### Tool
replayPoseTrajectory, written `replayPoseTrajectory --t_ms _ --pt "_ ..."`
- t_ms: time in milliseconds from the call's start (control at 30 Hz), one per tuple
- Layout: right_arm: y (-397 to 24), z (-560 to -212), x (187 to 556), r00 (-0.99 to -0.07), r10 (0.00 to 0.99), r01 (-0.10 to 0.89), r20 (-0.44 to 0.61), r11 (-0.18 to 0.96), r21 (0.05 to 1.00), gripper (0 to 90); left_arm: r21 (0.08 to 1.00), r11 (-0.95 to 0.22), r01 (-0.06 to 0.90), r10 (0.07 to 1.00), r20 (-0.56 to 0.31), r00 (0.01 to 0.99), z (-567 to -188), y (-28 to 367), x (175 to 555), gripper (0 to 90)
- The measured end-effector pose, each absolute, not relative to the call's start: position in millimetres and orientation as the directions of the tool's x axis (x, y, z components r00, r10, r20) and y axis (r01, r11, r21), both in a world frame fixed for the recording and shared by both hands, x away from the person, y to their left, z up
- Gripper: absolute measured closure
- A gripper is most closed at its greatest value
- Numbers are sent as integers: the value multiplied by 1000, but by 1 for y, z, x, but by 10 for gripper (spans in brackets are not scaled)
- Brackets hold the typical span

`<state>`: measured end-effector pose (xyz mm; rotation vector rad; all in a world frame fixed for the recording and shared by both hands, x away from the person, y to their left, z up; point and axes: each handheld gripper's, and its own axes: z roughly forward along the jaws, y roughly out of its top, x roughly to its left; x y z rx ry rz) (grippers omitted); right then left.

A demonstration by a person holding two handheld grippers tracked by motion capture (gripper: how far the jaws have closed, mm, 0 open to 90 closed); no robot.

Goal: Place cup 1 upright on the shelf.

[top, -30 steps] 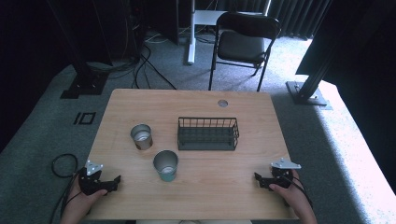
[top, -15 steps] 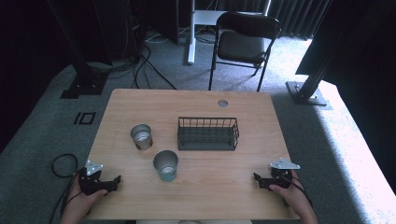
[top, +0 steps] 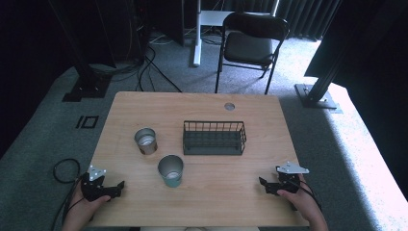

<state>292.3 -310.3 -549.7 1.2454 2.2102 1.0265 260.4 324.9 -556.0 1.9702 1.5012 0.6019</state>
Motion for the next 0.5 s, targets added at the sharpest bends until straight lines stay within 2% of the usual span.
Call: replayPoseTrajectory --t_ms 500 --pt "-292 -541 295 -594 804 498 26 342 797 111 686 -195 701 965 5 264 -556 325 260 3"
